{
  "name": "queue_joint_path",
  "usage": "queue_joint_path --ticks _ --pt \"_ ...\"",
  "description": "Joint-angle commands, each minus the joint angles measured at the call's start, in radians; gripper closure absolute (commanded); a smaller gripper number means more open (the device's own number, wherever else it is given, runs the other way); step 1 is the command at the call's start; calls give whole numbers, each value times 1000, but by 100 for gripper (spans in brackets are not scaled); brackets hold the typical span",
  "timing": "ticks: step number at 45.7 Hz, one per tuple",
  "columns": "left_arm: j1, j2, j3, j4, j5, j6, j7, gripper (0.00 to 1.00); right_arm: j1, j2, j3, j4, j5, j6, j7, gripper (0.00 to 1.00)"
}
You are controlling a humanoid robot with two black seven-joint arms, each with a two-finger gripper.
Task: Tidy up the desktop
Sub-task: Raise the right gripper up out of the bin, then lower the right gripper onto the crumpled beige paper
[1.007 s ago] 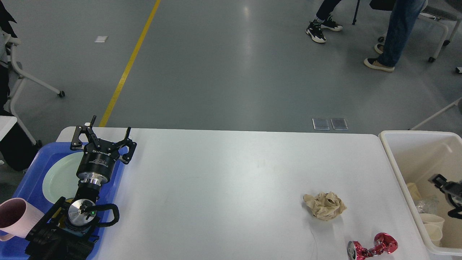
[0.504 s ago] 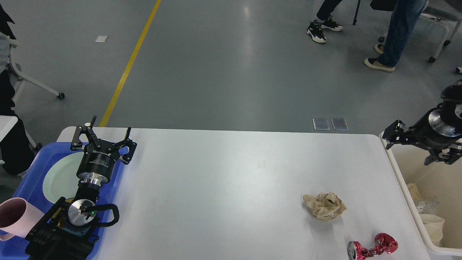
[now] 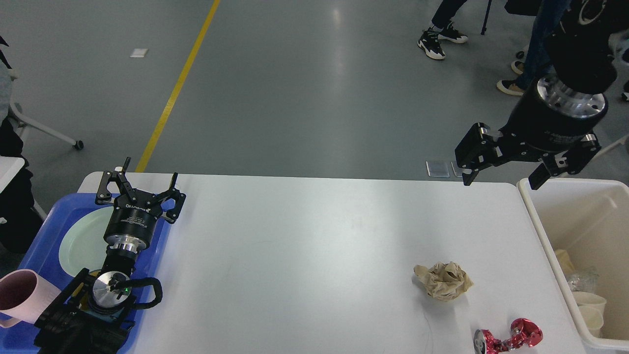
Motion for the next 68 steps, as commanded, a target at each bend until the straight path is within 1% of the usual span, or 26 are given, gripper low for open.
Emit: queue_joint_path --ticks 1,15,31,38,45,60,68 --pt "0 0 0 0 -1 0 0 4 48 23 3 77 -2 -16 0 0" --pt "0 0 0 0 1 0 0 4 -50 34 5 69 -5 -42 1 0" --pt "0 0 0 0 1 0 0 4 -180 28 3 49 -8 -166 1 0" --pt "0 0 0 0 1 0 0 4 -278 39 6 -17 -6 -222 1 0" --pt "0 0 -2 0 1 0 0 4 -418 54 15 -109 15 -266 1 0" --pt "0 0 -2 0 -1 0 0 4 -668 54 72 -242 15 -424 1 0" --pt "0 0 0 0 1 0 0 4 -818 56 140 -322 17 -484 1 0"
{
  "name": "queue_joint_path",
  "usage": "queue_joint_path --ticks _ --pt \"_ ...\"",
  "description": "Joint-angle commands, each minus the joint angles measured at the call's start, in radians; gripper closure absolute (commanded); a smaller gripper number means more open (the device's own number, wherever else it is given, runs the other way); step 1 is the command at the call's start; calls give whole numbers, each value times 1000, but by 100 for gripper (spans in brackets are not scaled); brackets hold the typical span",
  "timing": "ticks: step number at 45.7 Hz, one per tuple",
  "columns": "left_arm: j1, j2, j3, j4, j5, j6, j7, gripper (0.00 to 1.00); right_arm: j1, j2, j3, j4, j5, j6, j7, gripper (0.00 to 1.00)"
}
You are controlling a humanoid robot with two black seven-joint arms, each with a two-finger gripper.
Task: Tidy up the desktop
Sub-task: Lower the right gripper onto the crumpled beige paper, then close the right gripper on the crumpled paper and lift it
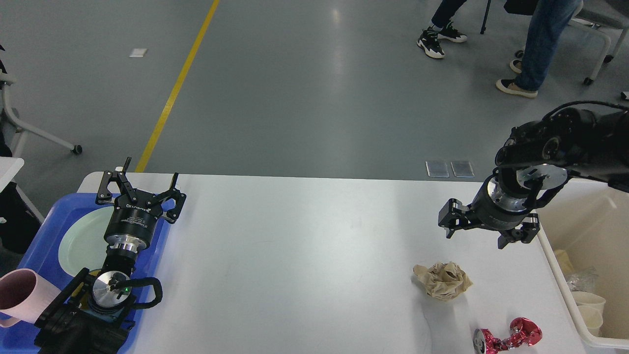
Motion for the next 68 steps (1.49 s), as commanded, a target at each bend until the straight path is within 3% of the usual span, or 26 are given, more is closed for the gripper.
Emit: queue_joint_path --ticks 1,27,38,41,44,47,52,68 --pt "0 0 1 0 1 0 0 4 -119 3 42 -73 0 -47 0 0" --pt "0 0 -1 0 -1 0 0 4 -420 52 190 -299 -6 -62 2 0" --pt "0 0 -1 0 1 0 0 4 -464 64 209 -331 -17 -131 2 0" --pt "0 0 -1 0 1 0 0 4 -468 64 209 -328 -17 -154 2 16" --pt "0 0 -1 0 -1 0 0 4 -472 67 207 -324 -20 -154 2 51" --pt "0 0 -1 0 1 0 0 4 -474 74 209 -322 -20 -154 2 76" --pt "0 0 -1 0 1 0 0 4 -474 74 209 -317 -19 -148 2 97" --pt "0 0 -1 0 -1 0 0 4 -445 60 211 -273 -12 -167 0 100"
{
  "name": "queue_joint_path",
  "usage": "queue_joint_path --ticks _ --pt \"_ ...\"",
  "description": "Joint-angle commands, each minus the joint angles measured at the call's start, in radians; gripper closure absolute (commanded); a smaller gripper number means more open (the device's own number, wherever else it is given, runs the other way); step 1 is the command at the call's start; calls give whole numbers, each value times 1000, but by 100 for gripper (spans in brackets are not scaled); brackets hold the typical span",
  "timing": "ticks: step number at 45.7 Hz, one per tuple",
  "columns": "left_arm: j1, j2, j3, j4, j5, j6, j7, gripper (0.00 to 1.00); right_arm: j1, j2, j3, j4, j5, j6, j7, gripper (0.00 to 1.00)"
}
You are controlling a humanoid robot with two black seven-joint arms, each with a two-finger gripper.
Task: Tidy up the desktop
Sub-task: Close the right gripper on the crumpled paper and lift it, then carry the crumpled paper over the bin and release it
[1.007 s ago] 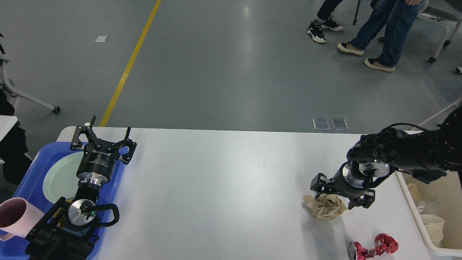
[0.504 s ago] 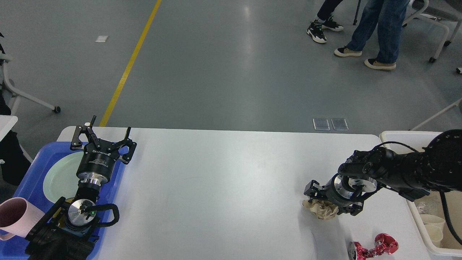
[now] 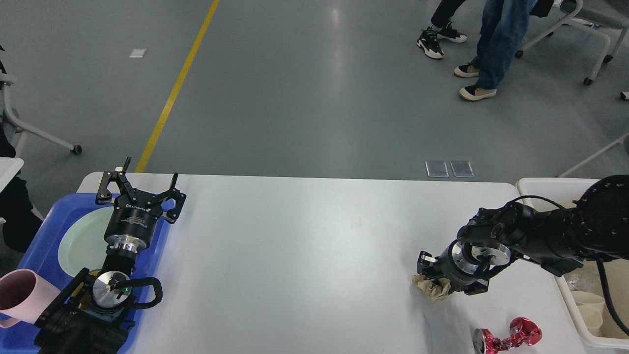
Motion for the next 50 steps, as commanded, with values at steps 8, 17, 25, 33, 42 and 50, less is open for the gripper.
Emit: queue_joint_path --ticks 8,17,25,33,42,50 --pt "0 -2 2 0 0 0 0 4 79 -65 -3 87 10 18 1 100" --pt "0 0 0 0 -1 0 0 4 223 -128 -32 222 11 99 1 100" --pt "0 0 0 0 0 0 0 4 381 -145 -98 320 16 203 1 100" --pt "0 -2 2 0 0 0 0 4 658 -152 -196 505 19 277 3 100" --pt "0 0 2 0 0 0 0 4 970 -149 -294 694 62 304 1 100" --pt "0 0 0 0 -1 0 0 4 1133 -159 -294 754 66 441 3 100"
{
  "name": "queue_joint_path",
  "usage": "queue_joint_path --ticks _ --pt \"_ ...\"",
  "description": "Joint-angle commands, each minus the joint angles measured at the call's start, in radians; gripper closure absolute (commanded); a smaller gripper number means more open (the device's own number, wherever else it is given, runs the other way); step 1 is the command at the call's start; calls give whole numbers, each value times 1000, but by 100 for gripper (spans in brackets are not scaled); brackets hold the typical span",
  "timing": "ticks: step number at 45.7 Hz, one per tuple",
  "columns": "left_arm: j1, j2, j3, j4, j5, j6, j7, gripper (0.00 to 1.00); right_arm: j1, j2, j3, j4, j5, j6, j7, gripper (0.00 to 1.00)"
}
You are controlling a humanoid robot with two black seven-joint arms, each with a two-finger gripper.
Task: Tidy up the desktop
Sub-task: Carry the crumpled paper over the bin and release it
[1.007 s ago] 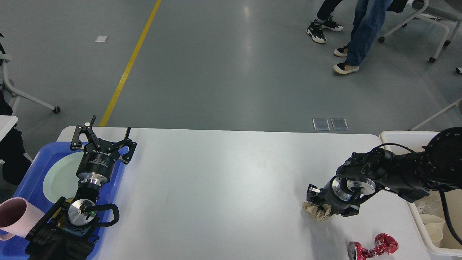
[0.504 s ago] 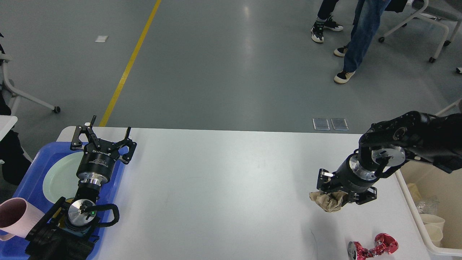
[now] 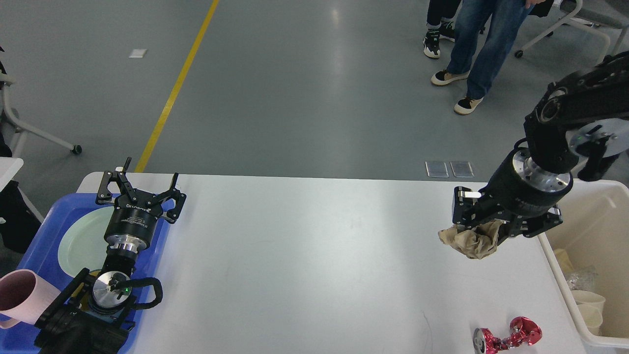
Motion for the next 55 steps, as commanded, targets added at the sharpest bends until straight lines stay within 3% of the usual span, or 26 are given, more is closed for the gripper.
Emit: queue_joint_path --ticks 1,20,28,37,43,55 --pt "0 0 0 0 -2 0 0 4 90 -7 0 30 4 82 1 100" --pt "0 0 0 0 0 0 0 4 82 -20 -80 -8 48 55 4 100" --pt "0 0 1 0 0 0 0 4 28 -140 -177 -154 82 50 4 100" --pt "0 0 1 0 -1 0 0 4 -229 -309 -175 -454 68 50 -1 100" --pt "0 0 1 0 0 0 0 4 -432 -343 -123 -666 70 50 1 100" --pt "0 0 1 0 0 0 0 4 -942 -360 160 -1136 67 49 3 100"
